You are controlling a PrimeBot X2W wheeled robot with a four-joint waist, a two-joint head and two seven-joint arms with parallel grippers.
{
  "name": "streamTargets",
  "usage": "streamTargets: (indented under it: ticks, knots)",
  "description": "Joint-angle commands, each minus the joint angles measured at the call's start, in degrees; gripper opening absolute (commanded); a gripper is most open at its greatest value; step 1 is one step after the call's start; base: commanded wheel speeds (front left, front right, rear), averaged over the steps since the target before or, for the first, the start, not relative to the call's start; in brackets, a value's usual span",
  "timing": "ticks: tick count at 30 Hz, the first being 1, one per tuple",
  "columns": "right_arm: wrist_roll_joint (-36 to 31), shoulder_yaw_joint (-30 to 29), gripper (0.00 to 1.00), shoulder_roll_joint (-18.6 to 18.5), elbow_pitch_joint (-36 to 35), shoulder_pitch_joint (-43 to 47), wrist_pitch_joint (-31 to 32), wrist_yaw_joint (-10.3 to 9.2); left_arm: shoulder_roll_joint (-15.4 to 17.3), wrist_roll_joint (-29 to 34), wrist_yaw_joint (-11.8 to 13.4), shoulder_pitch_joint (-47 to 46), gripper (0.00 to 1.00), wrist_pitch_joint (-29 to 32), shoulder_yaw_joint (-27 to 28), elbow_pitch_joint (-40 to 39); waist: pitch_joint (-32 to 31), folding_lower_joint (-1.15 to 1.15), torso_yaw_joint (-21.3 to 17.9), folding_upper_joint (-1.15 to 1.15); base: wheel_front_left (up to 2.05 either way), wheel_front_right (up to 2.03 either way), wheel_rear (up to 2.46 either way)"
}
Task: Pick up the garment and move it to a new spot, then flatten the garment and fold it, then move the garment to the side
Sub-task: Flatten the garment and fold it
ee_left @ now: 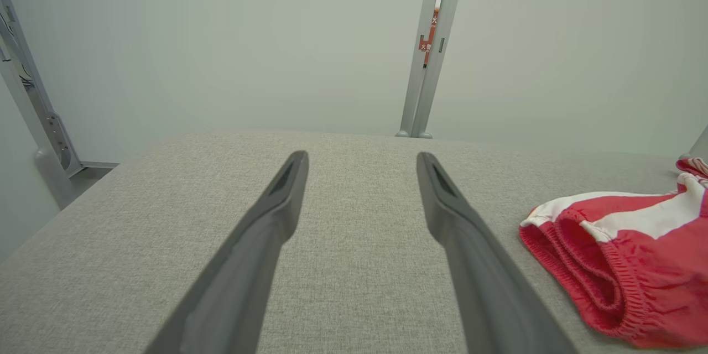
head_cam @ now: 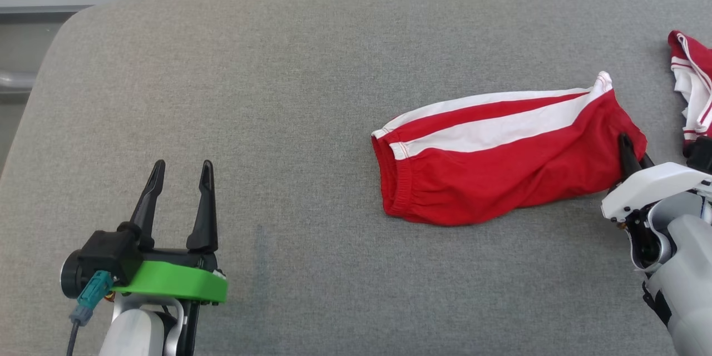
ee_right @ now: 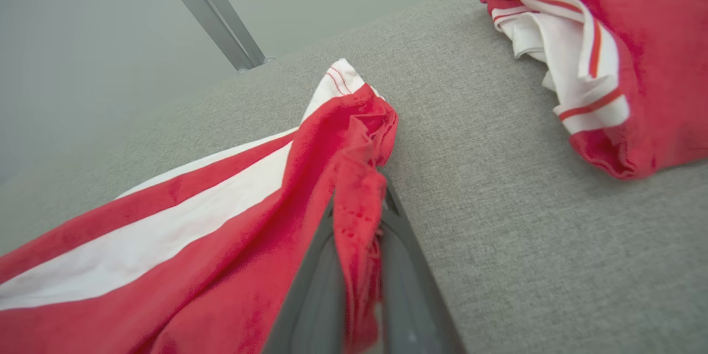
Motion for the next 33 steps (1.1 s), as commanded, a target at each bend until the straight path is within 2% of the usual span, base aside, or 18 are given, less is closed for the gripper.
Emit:
streamTargets:
  ticks: [1,8,17,27,33]
  knots:
    - [0.00,0.07,0.00,0.32,-0.55,-0.37,-0.49,-0.08,0.43,0.78,-0.16,0.71,1.00,0.02,-0.01,0.11,-0.88,0.00,-0.32,0.00,0.00,0.00,0.00]
    - [-0.97,1.30,0.00,3.55,-5.56,-2.12,-1.29,-0.07,0.33,0.92,-0.16,1.43,1.00,0.02,0.23,0.35,-2.49,0.00,-0.39,0.00,0.00,0.00,0.00]
    - [-3.81,7.21,0.00,8.34,-14.18,-2.52,-0.48,-0.07,-0.31,0.90,-0.16,1.92,1.00,0.02,0.18,0.41,-3.13,0.00,0.43,0.00,0.00,0.00,0.00]
    - [-7.36,13.91,0.00,11.38,-19.46,3.18,1.59,-0.06,-1.02,0.43,-0.16,2.24,1.00,0.02,-0.13,0.49,-3.02,0.00,2.96,0.00,0.00,0.00,0.00]
    - [-4.96,15.28,0.00,13.35,-19.40,7.79,2.04,-0.06,-1.29,0.25,-0.16,2.46,1.00,0.02,0.07,0.67,-2.72,0.00,3.64,0.00,0.00,0.00,0.00]
